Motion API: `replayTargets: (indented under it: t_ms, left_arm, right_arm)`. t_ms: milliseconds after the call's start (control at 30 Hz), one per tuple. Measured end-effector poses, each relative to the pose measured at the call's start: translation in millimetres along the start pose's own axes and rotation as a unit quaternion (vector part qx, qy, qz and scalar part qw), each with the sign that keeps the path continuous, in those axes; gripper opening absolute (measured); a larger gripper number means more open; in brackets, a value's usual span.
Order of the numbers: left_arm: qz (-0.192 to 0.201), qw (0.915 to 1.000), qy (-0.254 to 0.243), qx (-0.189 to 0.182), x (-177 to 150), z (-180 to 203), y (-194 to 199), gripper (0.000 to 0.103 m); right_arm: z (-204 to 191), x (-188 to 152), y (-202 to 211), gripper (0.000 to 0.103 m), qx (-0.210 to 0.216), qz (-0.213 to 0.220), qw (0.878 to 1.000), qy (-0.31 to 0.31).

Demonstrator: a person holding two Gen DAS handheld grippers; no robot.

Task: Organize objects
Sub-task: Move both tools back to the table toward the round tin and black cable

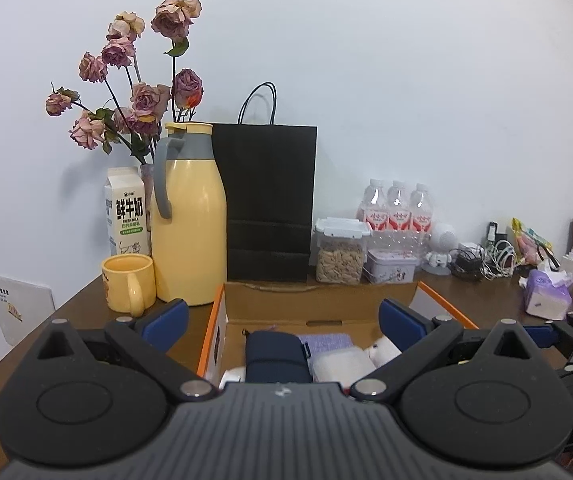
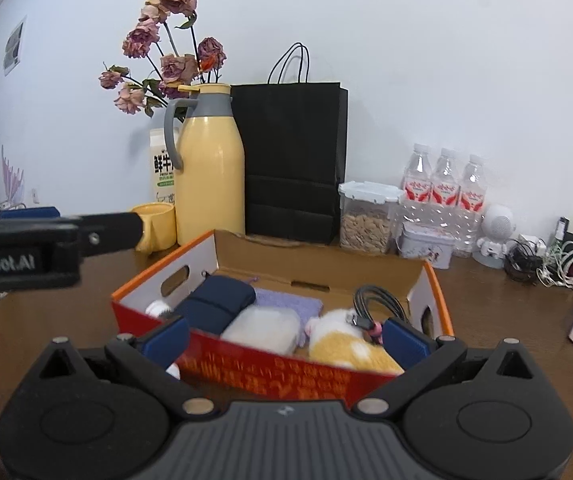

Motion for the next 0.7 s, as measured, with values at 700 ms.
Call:
replayTargets:
  t_ms: [700]
  left_arm:
    - [-0.091, 0.9957, -0.014, -0.006, -66.6, -20.5, 64.0, 0.103]
  right_arm:
    - [39.3, -111.3, 73.7, 0.103, -0.038, -0.112, 0.992, -0.036]
Point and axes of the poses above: each gripper's, at about its wrist camera, not at the fingertips, and y roughly against the way its jaws point, z to its right, x to its top, the point moved 7 cm from there along -y, roughly the way its jaws point, and after that the axes turned 10 degrees about z, right-handed, at the moved point
